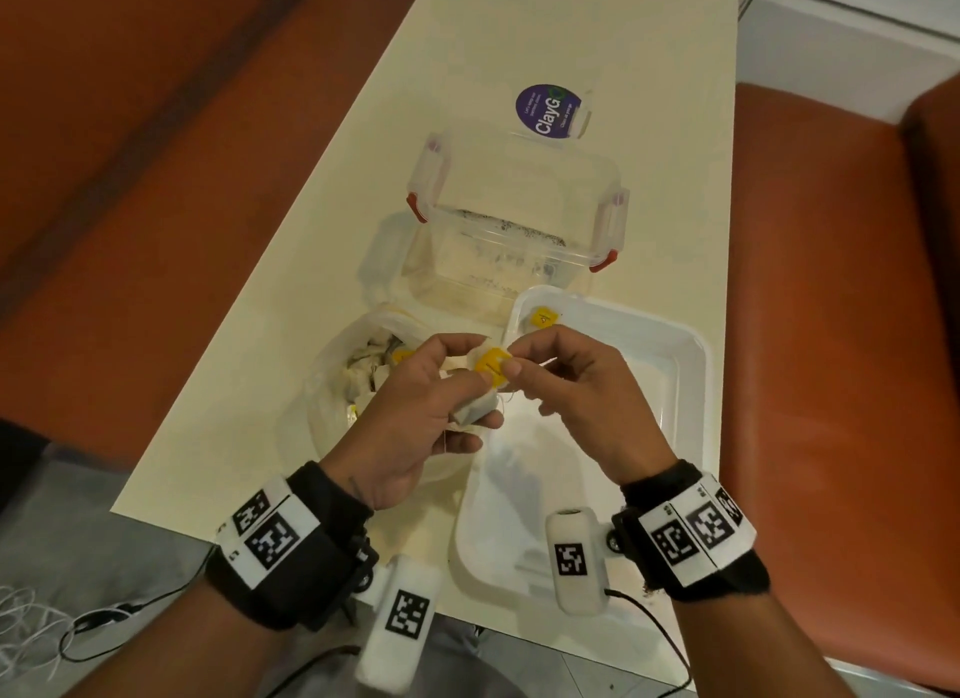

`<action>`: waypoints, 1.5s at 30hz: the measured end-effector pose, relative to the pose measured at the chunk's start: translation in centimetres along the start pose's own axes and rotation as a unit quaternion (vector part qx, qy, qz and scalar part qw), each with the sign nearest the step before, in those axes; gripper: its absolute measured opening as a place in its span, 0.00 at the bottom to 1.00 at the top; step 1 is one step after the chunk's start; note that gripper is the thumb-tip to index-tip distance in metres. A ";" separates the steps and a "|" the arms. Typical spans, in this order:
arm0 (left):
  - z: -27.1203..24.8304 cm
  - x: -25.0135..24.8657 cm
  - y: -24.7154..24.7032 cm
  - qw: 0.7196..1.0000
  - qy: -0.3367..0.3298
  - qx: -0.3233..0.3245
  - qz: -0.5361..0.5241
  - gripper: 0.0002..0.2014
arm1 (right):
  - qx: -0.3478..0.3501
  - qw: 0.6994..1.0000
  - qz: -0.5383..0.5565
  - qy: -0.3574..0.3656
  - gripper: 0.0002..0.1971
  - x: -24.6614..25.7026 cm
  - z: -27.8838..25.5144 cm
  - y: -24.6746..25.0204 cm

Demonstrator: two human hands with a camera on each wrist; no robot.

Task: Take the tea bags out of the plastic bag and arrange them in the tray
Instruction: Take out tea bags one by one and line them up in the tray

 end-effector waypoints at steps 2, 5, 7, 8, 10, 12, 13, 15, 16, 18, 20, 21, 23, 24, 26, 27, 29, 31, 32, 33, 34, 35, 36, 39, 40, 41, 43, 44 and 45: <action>-0.2 -0.2 -0.5 1.000 -0.007 0.025 0.015 0.13 | -0.014 0.999 0.030 -0.003 0.02 0.1 -0.1 0.9; -0.4 -0.3 -0.4 0.999 -0.011 0.031 0.026 0.15 | -0.007 0.993 0.106 -0.048 0.03 -0.7 -0.2 1.7; -0.3 -0.3 -0.3 0.999 -0.016 0.027 0.027 0.14 | 0.014 0.985 0.156 -0.079 0.03 -1.4 -0.3 1.5; -0.2 -0.3 -0.2 0.999 -0.021 0.022 0.030 0.13 | 0.021 0.979 0.180 -0.093 0.02 -1.8 -0.3 1.4; 0.2 -0.5 -0.2 0.999 -0.031 0.018 0.030 0.09 | 0.036 0.966 0.228 -0.112 0.06 -2.3 -0.3 1.1; 0.4 -0.8 -0.6 0.998 -0.041 0.026 0.028 0.08 | 0.049 0.963 0.236 -0.118 0.10 -2.4 -0.4 0.9; 0.5 -1.0 -0.8 0.998 -0.047 0.028 0.034 0.08 | 0.052 0.966 0.227 -0.116 0.11 -2.4 -0.5 0.9; 0.6 -1.2 -1.0 0.997 -0.059 0.019 0.050 0.06 | 0.053 0.969 0.215 -0.111 0.13 -2.3 -0.6 1.0; 0.7 -1.2 -1.0 0.996 -0.062 0.011 0.056 0.05 | 0.052 0.971 0.207 -0.107 0.14 -2.2 -0.7 1.1; 0.8 -1.0 -0.9 0.996 -0.061 -0.015 0.057 0.05 | 0.047 0.980 0.172 -0.090 0.16 -1.8 -1.0 1.5; 0.9 -1.0 -0.8 0.995 -0.071 -0.043 0.056 0.05 | 0.035 0.988 0.128 -0.081 0.20 -1.4 -1.4 1.7; 0.9 -1.2 -0.8 0.993 -0.086 -0.050 0.063 0.05 | 0.031 0.989 0.119 -0.087 0.23 -1.4 -1.6 1.7; 0.8 -1.8 -1.3 0.986 -0.132 -0.045 0.087 0.02 | 0.035 0.983 0.138 -0.115 0.25 -2.0 -1.5 1.6; 0.7 -2.0 -1.6 0.982 -0.154 -0.039 0.098 0.02 | 0.043 0.978 0.158 -0.129 0.23 -2.2 -1.5 1.5; 0.5 -2.2 -2.0 0.974 -0.186 -0.037 0.120 0.03 | 0.051 0.969 0.193 -0.144 0.16 -2.5 -1.2 1.4; 0.5 -2.3 -1.9 0.969 -0.203 -0.040 0.136 0.04 | 0.050 0.966 0.208 -0.146 0.14 -2.6 -1.1 1.5; 0.4 -2.6 -2.0 0.955 -0.240 -0.040 0.172 0.07 | 0.055 0.956 0.244 -0.151 0.12 -2.7 -0.9 1.7; 0.3 -2.5 -2.0 0.945 -0.263 -0.033 0.193 0.09 | 0.069 0.944 0.281 -0.157 0.12 -2.8 -0.9 1.8; 0.3 -2.3 -2.0 0.942 -0.268 -0.031 0.202 0.10 | 0.075 0.940 0.293 -0.159 0.12 -2.9 -0.8 1.8; 0.3 -2.1 -1.9 0.941 -0.265 -0.030 0.210 0.10 | 0.078 0.938 0.297 -0.159 0.11 -3.1 -0.8 1.9; 0.3 -1.7 -1.7 0.943 -0.254 -0.028 0.213 0.10 | 0.080 0.940 0.293 -0.157 0.11 -3.1 -0.8 2.0; 0.4 -1.4 -1.6 0.949 -0.232 -0.024 0.211 0.10 | 0.080 0.945 0.280 -0.151 0.11 -3.1 -0.8 2.3; 0.4 -0.9 -1.4 0.957 -0.203 -0.017 0.205 0.12 | 0.082 0.953 0.257 -0.141 0.12 -2.9 -0.9 2.5; 0.5 -0.2 -0.6 0.969 -0.153 -0.003 0.192 0.20 | 0.098 0.984 0.114 -0.094 0.14 -1.5 -1.1 3.0; 0.5 -0.4 -0.4 0.971 -0.148 0.002 0.190 0.21 | 0.103 0.990 0.063 -0.079 0.14 -1.0 -1.2 3.0; 0.6 -0.5 -0.3 0.973 -0.143 0.014 0.183 0.21 | 0.108 0.992 0.023 -0.068 0.14 -0.5 -1.2 2.9; 0.7 -0.7 -1.1 0.976 -0.123 0.068 0.166 0.19 | 0.118 0.991 -0.023 -0.053 0.15 0.2 -1.1 2.5; 0.6 -0.8 -1.8 0.975 -0.114 0.101 0.160 0.17 | 0.120 0.991 -0.034 -0.046 0.15 0.6 -1.0 2.3; 0.6 -0.8 -2.5 0.973 -0.106 0.128 0.158 0.14 | 0.118 0.991 -0.038 -0.039 0.16 0.7 -0.8 2.1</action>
Point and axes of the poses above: each hand's wrist, its own z-axis towards the middle knuckle, its own y-axis out of the back of the hand, x = y × z, the point moved 9 cm from there along z, towards the middle knuckle, and after that the axes turned 15 degrees about -y, right-handed, at the moved point
